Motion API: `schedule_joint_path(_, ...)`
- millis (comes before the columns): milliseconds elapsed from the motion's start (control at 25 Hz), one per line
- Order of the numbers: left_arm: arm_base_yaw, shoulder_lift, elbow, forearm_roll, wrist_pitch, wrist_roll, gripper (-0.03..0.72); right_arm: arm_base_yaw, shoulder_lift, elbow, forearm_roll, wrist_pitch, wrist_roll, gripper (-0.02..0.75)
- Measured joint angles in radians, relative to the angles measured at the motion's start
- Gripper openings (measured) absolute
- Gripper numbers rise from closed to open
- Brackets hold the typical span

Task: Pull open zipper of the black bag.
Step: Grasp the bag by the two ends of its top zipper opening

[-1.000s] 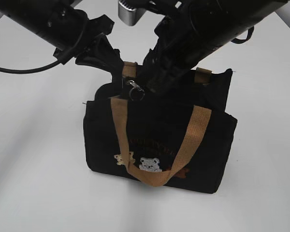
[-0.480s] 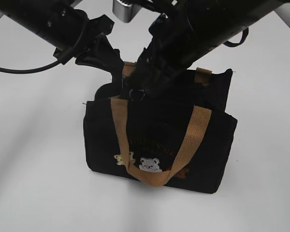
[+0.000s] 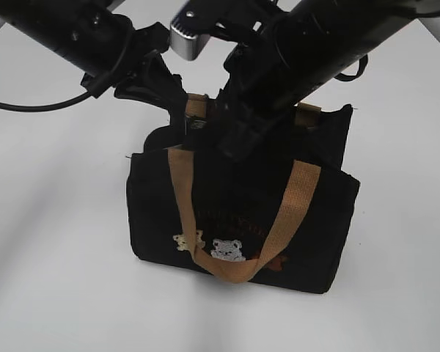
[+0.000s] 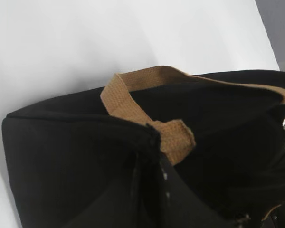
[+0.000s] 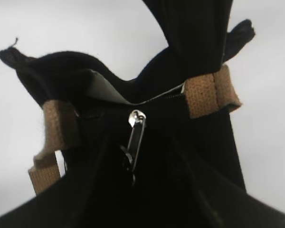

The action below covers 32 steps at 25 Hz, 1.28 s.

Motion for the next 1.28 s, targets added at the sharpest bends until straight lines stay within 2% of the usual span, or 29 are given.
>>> schedule_joint_path(240, 0.000, 0.000, 0.000, 0.000, 0.000, 0.000, 0.019, 0.000, 0.003, 0.000, -0.044, 0.011, 0.003, 0.231)
schedule_joint_path(440, -0.001, 0.000, 0.000, 0.000, 0.003, 0.000, 0.019, 0.000, 0.003, -0.002, -0.051, 0.019, 0.003, 0.072)
schedule_joint_path(920, -0.011, -0.010, -0.003, -0.047, 0.036, 0.001, 0.018, 0.000, -0.083, -0.003, -0.108, 0.107, 0.027, 0.067)
schedule_joint_path(1120, -0.013, -0.011, -0.004, -0.057, 0.059, 0.001, 0.018, 0.000, -0.106, -0.003, -0.118, 0.159, 0.046, 0.041)
schedule_joint_path(1280, -0.018, -0.011, -0.004, -0.051, 0.060, 0.001, 0.018, 0.001, -0.118, -0.003, -0.178, 0.178, 0.090, 0.036)
